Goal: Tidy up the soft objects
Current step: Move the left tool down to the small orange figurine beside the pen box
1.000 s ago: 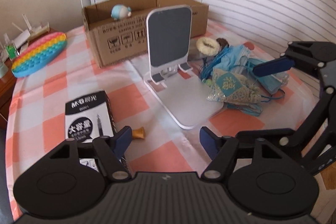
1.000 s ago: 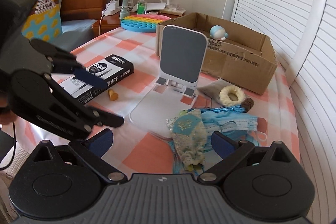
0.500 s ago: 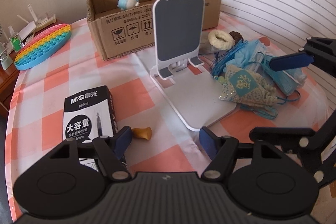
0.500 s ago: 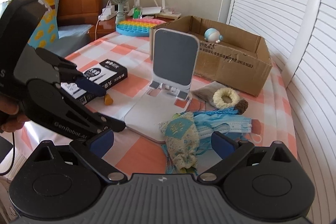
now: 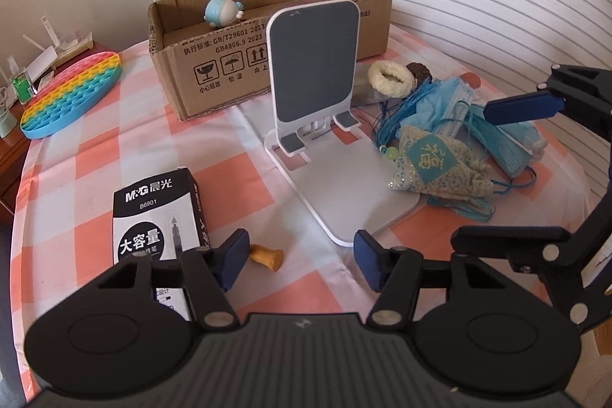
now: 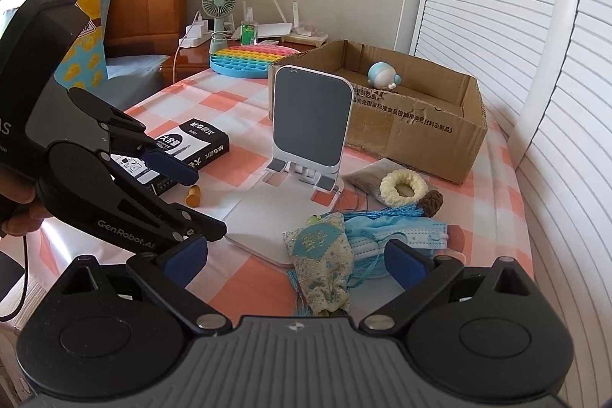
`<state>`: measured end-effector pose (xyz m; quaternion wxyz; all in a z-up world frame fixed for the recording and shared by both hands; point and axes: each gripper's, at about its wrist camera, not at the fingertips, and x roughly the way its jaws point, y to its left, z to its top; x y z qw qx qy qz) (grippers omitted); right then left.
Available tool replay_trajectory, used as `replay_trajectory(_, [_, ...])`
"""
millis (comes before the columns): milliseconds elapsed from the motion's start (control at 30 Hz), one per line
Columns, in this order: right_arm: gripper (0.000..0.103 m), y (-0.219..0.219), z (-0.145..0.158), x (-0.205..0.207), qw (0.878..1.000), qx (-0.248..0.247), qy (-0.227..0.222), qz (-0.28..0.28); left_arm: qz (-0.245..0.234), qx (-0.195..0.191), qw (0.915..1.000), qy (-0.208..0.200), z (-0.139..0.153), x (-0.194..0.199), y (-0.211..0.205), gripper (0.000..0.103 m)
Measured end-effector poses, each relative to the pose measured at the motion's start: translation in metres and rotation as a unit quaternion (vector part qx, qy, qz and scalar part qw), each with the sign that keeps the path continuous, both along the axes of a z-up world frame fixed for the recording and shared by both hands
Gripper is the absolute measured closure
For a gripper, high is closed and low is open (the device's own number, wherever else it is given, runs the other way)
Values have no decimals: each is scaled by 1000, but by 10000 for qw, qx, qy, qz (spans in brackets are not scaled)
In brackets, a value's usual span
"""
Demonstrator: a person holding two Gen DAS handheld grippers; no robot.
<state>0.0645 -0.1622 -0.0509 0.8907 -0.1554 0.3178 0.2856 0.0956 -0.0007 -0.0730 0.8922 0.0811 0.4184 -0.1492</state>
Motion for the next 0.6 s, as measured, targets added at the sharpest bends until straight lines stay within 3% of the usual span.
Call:
replay_trajectory(233, [2, 0, 1, -1, 10000, 60, -4, -9, -324, 152, 9990, 269, 0, 5, 3, 43])
replay_trajectory(400, [2, -4, 0, 0, 9999, 78, 10, -63, -584, 84, 9975, 378, 0, -3, -4, 43])
replay_trajectory(533, [2, -4, 1, -1, 10000, 69, -8, -55, -827, -182, 9948, 564, 4, -11, -3, 43])
replay_trajectory(600, [2, -5, 1, -1, 9999, 104, -3, -57, -857, -76, 9950, 502, 5, -12, -3, 43])
